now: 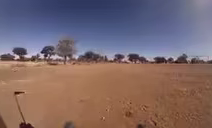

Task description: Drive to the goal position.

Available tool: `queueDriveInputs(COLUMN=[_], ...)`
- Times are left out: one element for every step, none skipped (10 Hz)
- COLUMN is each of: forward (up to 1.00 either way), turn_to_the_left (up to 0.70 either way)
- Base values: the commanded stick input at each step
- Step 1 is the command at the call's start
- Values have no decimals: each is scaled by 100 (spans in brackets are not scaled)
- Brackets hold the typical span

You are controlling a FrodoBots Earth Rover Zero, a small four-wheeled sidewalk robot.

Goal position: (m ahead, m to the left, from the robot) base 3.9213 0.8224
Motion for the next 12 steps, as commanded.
queueDriveInputs(forward=[50,50,50,50,50,50,50,50,50,50,50,50], turn_to_the_left=[0,0,0,0,0,0,0,0,0,0,0,0])
